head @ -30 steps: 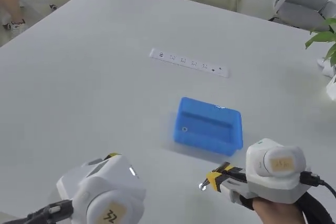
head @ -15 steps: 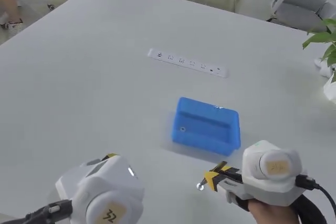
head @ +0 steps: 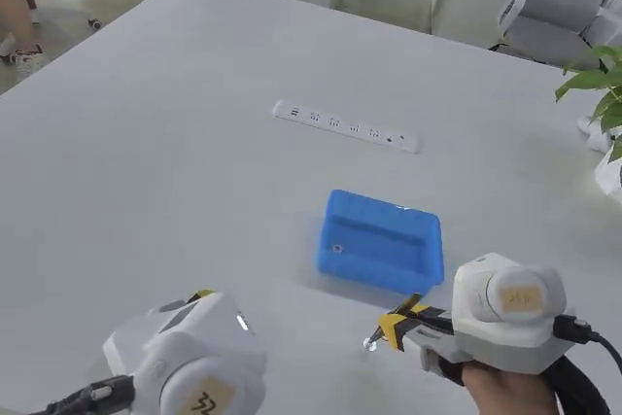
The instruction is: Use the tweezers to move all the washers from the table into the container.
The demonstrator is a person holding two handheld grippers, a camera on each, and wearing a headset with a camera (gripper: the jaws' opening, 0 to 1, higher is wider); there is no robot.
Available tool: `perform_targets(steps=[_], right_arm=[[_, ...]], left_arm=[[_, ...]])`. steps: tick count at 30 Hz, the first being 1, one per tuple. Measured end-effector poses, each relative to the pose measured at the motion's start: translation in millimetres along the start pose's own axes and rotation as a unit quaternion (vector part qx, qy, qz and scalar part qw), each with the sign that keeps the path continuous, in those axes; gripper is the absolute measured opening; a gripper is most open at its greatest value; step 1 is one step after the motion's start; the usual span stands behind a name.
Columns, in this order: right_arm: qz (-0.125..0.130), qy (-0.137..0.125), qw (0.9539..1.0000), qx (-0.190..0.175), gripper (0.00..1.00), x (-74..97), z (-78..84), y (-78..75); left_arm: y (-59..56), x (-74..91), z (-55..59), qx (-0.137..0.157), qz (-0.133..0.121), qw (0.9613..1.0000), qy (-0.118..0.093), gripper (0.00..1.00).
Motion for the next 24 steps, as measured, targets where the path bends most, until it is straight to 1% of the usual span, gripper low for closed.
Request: perform_targets(steps=[5,16,22,24], right_arm=[[-0.007,-0.007,0.9999,0.006,0.03,6.2,-12.8,0.0],[-0.007,-0.033,0.9991,0.026,0.03,17.6,-40.3,3.8],[-0.005,-0.046,0.9985,0.029,0.03,17.7,-52.7,1.0],[-0.001,-0.048,0.9983,0.032,0.03,16.9,-56.9,-4.7]], left_arm=[[-0.5,-0.6,-2.1,-0.004,0.0,1.0,-0.003,0.99],[3.8,2.4,-4.8,0.004,-0.006,0.9999,-0.01,0.99],[3.4,1.5,-4.7,0.004,-0.005,0.9999,-0.008,0.99],[3.2,1.5,-4.8,0.004,-0.004,0.9999,-0.008,0.99]])
Point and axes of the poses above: the centre of the closed fingertips' face, and the gripper's own axes: x roughly backward along the fingers, y roughly to its left, z roughly out of its underside, the point moved 6 cm from there along x, roughly backward along the fingers, and after that the axes turned 12 degrees about -z, right-handed, at the moved point
